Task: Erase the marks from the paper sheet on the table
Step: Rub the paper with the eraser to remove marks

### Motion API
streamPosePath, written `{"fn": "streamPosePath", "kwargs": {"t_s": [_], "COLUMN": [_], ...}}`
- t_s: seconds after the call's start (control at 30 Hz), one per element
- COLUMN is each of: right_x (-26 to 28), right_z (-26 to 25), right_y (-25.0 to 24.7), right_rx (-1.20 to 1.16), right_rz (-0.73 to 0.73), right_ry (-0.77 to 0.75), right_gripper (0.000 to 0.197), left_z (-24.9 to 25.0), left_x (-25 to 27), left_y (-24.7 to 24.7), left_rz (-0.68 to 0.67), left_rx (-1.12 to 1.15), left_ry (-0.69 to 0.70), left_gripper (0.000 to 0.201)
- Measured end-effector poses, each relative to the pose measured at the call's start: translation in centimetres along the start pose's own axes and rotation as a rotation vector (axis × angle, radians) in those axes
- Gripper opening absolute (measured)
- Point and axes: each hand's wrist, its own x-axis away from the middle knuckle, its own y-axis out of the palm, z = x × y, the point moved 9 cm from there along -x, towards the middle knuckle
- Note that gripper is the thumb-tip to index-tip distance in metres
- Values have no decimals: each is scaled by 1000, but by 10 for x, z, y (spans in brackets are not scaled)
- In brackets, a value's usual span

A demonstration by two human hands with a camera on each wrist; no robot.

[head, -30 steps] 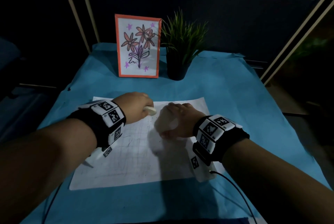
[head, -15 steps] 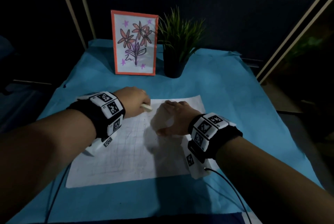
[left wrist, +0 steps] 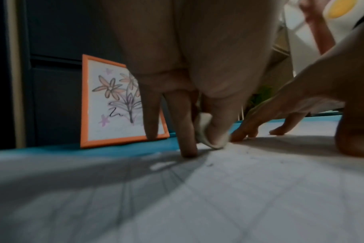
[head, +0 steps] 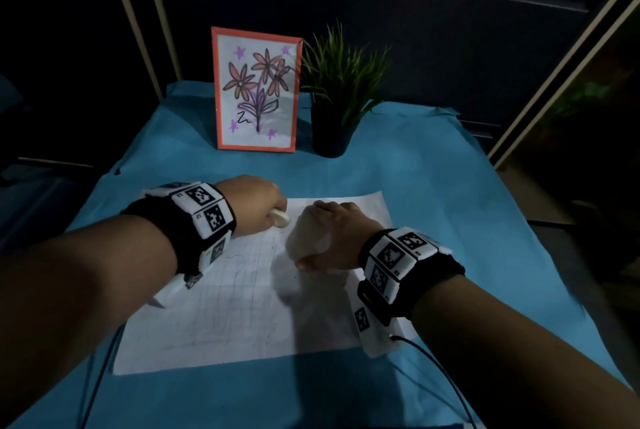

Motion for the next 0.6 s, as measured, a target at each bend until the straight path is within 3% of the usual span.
{"fn": "streamPosePath", "kwargs": {"t_s": [0.1, 0.27, 0.43, 0.6], "right_x": [2, -1, 5, 7], "right_z": [-3, 0, -6, -7], "right_y": [-3, 0, -5, -4], "right_rx": [16, -18, 8, 25], "right_rz": [1, 8, 5, -15], "right_ry": [-22, -20, -52, -40], "right_gripper": [97, 100, 92, 93], "left_z": [-2, 0, -2, 0], "left_x": [-6, 2, -4, 1], "left_y": [-3, 3, -8, -2], "left_rz": [43, -30, 80, -25], "left_rx": [0, 24, -18, 5], "left_ry": [-53, -7, -79, -14], "left_gripper": [22, 20, 25, 19]}}
